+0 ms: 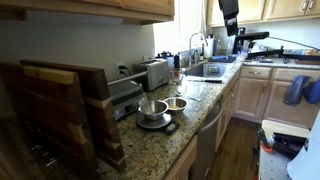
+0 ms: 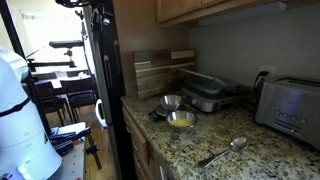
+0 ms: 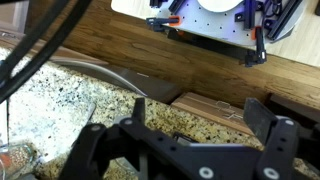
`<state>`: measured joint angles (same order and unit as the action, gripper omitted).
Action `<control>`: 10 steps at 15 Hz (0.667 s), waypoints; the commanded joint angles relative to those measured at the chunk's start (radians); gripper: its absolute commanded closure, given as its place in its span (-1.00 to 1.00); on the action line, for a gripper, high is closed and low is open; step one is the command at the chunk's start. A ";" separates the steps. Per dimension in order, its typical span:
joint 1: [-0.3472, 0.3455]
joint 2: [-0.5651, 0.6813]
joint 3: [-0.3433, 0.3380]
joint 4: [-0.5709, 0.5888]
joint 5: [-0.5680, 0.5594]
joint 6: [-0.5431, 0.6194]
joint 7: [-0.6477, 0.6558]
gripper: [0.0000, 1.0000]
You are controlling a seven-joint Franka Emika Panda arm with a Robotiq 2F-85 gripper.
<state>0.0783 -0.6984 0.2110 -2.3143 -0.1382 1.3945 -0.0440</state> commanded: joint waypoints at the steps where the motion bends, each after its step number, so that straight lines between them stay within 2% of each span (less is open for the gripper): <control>1: 0.034 0.006 -0.023 0.003 -0.012 -0.005 0.018 -1.00; 7: 0.034 0.002 -0.025 -0.002 -0.014 0.002 0.018 -1.00; 10: 0.028 -0.004 -0.052 -0.023 -0.021 0.038 0.004 -1.00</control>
<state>0.0794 -0.6944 0.2030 -2.3152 -0.1410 1.3974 -0.0439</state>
